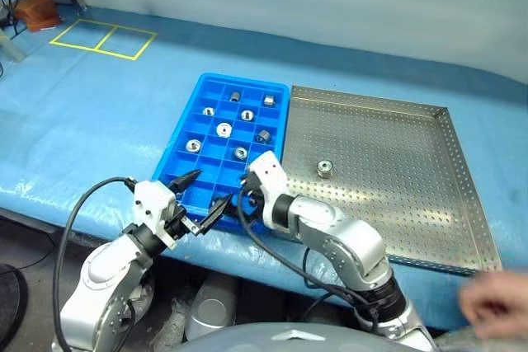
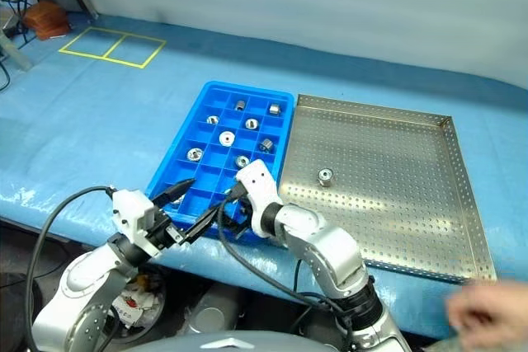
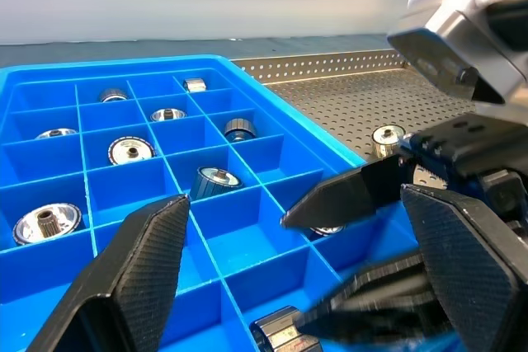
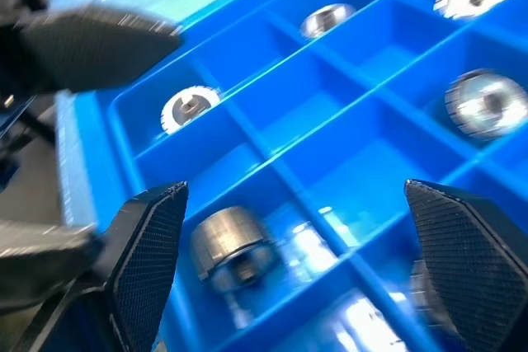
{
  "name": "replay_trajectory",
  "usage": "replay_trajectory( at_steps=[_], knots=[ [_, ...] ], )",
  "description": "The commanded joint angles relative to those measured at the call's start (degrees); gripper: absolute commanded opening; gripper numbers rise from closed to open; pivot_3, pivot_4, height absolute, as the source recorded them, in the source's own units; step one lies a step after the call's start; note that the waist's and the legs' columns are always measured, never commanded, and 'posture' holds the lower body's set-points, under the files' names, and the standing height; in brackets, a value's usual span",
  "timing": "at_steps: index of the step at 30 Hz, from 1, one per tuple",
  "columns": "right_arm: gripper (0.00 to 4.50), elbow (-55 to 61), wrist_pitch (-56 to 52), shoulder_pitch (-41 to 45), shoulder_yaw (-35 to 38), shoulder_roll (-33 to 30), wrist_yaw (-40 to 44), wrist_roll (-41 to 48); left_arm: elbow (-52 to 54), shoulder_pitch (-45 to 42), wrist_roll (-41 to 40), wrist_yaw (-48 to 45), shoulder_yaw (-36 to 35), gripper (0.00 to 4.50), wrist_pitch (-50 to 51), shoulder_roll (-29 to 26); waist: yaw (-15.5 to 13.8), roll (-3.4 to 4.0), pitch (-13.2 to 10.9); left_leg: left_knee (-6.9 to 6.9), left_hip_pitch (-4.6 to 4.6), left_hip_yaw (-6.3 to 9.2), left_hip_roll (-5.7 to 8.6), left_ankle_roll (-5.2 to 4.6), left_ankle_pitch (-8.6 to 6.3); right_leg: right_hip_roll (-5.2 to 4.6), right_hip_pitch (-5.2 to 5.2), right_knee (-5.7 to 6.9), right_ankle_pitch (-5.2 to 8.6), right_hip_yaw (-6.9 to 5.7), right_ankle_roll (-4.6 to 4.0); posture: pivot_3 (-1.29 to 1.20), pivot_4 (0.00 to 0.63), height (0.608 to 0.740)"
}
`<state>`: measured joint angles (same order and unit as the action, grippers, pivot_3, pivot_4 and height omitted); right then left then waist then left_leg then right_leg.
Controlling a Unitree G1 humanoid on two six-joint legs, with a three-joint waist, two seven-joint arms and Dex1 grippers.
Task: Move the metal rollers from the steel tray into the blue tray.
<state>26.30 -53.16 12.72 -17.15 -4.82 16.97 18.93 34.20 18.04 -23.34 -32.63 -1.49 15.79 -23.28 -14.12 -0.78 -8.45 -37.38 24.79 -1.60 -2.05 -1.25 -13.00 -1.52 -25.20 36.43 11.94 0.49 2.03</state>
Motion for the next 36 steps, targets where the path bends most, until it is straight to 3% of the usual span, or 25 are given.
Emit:
replay_trajectory(
  at_steps=[1, 14, 27, 30, 36],
  knots=[
    [4.46, 3.75, 5.41, 2.66, 5.77, -0.36, -1.36, -0.45, -0.86, -1.12, -0.3, -1.35, 1.38, 4.5, 0.19, -0.67, 0.15, 0.01, -0.01, 0.0, 0.0, -0.01, 0.0, 0.0, 0.0, 0.02, 0.0, 0.01, 0.0, 0.0, 0.0, 0.36, 0.15, 0.74],
    [4.46, -6.49, 9.31, 3.67, 17.87, 4.84, -19.41, -9.42, -2.81, -5.47, -0.41, -3.74, 5.16, 4.5, 1.44, -0.95, 3.54, 0.02, -0.01, 0.0, 0.06, 0.02, 0.3, 0.02, 0.02, 0.08, 0.21, 0.13, 0.02, 0.05, -0.07, 0.3, 0.15, 0.74],
    [4.46, -12.88, 10.22, -1.62, 14.46, 8.16, -15.54, -8.33, -3.41, -7.04, 0.14, -4.08, 6.52, 4.5, 1.52, -1.38, 8.35, 0.07, -0.05, -0.01, -0.32, 0.31, 0.26, 0.0, 0.04, 0.1, 0.47, 0.34, 0.07, 0.09, -0.16, 0.3, 0.15, 0.74],
    [3.88, -13.64, 10.81, -1.94, 13.97, 8.26, -15.28, -8.81, -3.44, -7.04, 0.1, -4.02, 6.63, 4.5, 1.52, -1.32, 8.63, 0.07, -0.05, -0.01, -0.33, 0.32, 0.24, 0.0, 0.04, 0.11, 0.48, 0.36, 0.08, 0.09, -0.17, 0.3, 0.15, 0.74],
    [1.89, -14.3, 11.54, -2.19, 13.45, 7.68, -14.37, -9.14, -3.48, -6.88, 0.67, -3.18, 6.61, 4.5, 1.15, -0.87, 8.63, 0.07, -0.05, -0.02, -0.33, 0.3, 0.0, 0.0, 0.04, 0.09, 0.48, 0.35, 0.08, 0.12, -0.16, 0.3, 0.15, 0.74]
  ],
)
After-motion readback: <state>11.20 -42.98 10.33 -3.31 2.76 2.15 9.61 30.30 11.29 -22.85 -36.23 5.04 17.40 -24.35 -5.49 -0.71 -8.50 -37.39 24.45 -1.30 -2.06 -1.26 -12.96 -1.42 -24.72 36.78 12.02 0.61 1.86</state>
